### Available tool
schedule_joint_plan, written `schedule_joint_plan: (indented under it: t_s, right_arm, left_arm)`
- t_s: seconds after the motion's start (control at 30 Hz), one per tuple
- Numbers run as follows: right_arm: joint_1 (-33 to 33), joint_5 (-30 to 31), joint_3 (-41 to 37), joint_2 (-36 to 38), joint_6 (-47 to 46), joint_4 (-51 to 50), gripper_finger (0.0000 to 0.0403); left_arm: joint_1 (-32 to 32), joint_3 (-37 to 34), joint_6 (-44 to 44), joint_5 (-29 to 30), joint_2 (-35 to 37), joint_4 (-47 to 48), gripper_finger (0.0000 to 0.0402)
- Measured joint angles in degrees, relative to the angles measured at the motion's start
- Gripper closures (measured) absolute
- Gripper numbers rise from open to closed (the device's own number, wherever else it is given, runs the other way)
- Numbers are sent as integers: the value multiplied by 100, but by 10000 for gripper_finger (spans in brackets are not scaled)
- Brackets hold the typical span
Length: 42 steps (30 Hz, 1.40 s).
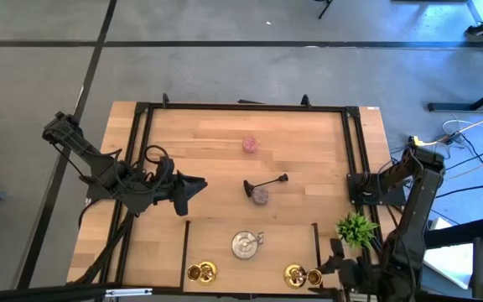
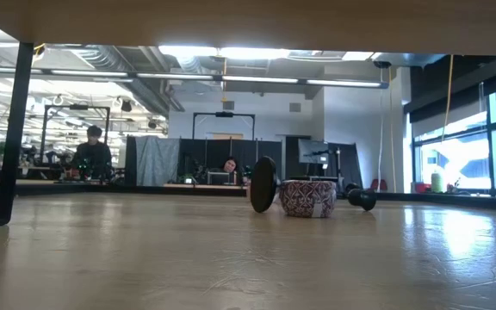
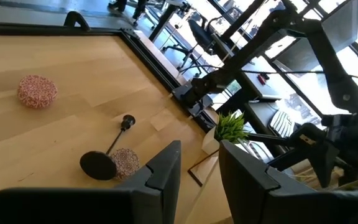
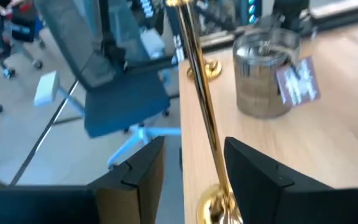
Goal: Pick & Place candle stick holders
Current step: Put the pink scented candle on the shelf
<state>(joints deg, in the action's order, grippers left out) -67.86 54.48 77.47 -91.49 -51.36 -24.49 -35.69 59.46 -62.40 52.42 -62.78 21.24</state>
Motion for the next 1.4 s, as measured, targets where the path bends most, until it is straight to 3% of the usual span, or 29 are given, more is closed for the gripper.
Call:
schedule_joint_plan:
  t_s: [0.27,0.4,0.73,0.97,1.17,1.4]
  right_arm:
    - [293,-1362,4,169,-638,-1252,261]
    - [480,-1752,252,167,-1099,-2261,278]
    - [855,-1571,1314,169,-1540,-4821,290]
    - [1109,-1528,1825,169,-2556,-6506,290]
    - [1399,-1308,1961,300,-2554,-6540,291]
    - [1452,-1617,2039,306,-2443,-6554,291]
  left_arm:
    - [-1,2,39,8,0,2,297]
    - [-2,2,141,21,0,2,297]
    - [28,2,423,121,0,4,297]
    - [27,2,519,194,0,2,297]
    - [29,2,685,192,0,2,297]
    - [29,2,712,78,2,0,297]
